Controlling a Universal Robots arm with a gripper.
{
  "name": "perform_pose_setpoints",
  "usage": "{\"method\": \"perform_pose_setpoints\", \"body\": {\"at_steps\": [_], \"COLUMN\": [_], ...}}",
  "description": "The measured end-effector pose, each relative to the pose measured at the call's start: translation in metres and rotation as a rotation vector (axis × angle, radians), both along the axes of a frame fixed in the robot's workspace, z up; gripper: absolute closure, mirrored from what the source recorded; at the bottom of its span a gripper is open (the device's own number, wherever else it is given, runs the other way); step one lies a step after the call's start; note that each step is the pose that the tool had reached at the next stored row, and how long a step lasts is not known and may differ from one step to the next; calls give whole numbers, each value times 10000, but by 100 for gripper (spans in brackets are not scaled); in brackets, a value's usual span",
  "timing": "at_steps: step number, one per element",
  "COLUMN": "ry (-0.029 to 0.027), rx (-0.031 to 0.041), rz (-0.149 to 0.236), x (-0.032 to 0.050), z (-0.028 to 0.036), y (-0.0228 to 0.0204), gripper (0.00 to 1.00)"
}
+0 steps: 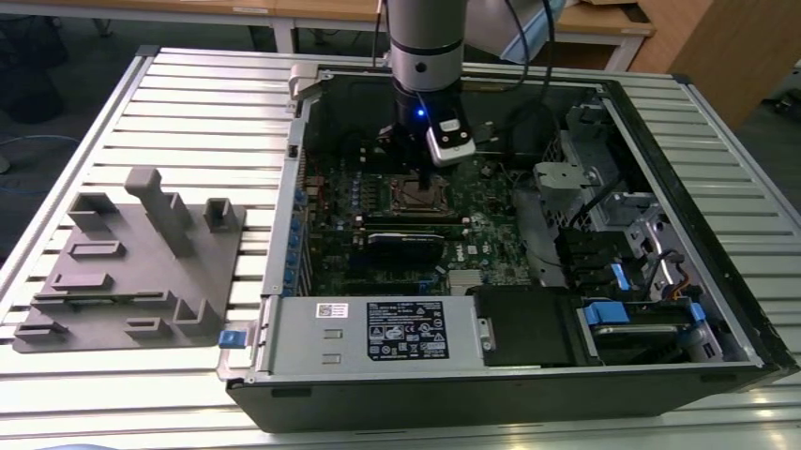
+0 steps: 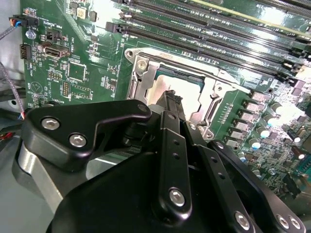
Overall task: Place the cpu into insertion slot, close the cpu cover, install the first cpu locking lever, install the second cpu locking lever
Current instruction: 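Install the second cpu locking lever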
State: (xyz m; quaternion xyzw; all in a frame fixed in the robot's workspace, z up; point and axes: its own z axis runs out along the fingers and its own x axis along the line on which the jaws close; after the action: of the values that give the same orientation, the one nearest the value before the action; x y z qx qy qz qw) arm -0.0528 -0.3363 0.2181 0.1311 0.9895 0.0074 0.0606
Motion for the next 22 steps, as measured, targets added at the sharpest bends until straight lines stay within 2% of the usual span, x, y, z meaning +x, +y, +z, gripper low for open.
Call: {"method": "perform_pose_setpoints", "body": {"at_steps": [10,17,18,21,22], "ry": [5,11,76,530,558], "rx": [-2,0,-1,0,-4], "rz": [0,1,2,0,0], "x": [0,0,2,9,9], "z": [116,121,121,118,119], "y": [0,0,0,0,-1], "gripper": [89,89,89,89,89]}}
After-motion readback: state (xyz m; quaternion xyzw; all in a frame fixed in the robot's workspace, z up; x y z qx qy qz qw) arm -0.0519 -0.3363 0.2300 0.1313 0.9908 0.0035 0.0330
